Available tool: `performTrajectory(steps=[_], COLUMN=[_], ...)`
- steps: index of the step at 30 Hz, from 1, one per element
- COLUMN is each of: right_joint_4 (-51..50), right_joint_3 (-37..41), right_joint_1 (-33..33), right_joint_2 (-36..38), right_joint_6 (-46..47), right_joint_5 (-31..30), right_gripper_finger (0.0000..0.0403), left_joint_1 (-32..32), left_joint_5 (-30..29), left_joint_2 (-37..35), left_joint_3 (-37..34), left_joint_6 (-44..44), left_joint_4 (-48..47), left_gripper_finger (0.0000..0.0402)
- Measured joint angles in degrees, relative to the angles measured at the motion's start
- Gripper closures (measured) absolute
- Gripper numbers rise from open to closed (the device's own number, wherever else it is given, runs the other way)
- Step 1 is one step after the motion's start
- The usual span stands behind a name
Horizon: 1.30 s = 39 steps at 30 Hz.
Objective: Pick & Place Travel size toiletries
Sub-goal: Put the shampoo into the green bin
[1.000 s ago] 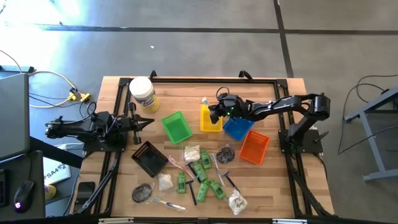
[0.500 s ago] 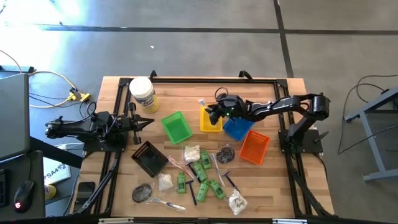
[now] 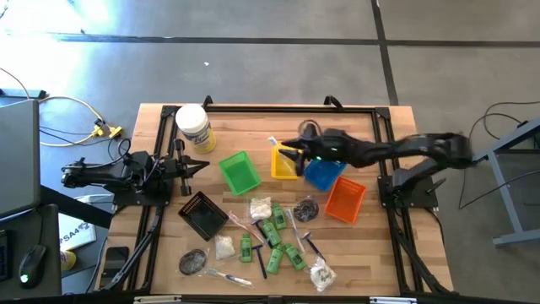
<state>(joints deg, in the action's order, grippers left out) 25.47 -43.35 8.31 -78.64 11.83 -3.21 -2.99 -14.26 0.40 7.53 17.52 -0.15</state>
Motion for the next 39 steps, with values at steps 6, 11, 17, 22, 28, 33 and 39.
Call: performTrajectory(steps=[6,11,17,22,28,33,39], right_joint_4=[-6.78,-5.44,4.98,11.84,14.19,14.21,14.18], right_joint_3=[1.78,10.35,26.44,34.15,37.47,39.10,39.67], right_joint_1=[-11.37,-16.96,-17.48,-17.48,-17.48,-17.48,-17.44], right_joint_2=[20.17,36.44,48.81,49.89,49.85,49.85,49.85], right_joint_6=[-12.70,-15.25,-10.36,-9.85,-9.46,-9.38,-8.94], right_joint_5=[-4.28,-10.07,-16.26,-15.88,-14.22,-13.06,-11.34], right_gripper_finger=[0.0364,0.0395,0.0399,0.0400,0.0400,0.0399,0.0398], left_joint_1=[-0.01,-0.02,0.00,0.00,-0.01,-0.02,-0.02], left_joint_5=[0.00,0.00,0.00,0.00,-1.90,-2.16,-2.15], left_joint_2=[0.00,0.00,0.00,0.00,-0.02,-0.02,-0.02], left_joint_3=[0.00,0.00,0.00,0.00,0.00,0.00,0.00], left_joint_6=[-2.83,-3.04,-3.21,-4.10,-3.86,-5.41,-7.92], left_joint_4=[-0.73,-0.86,-0.38,0.37,3.07,2.33,0.01], left_gripper_finger=[0.0402,0.0402,0.0402,0.0402,0.0402,0.0402,0.0402])
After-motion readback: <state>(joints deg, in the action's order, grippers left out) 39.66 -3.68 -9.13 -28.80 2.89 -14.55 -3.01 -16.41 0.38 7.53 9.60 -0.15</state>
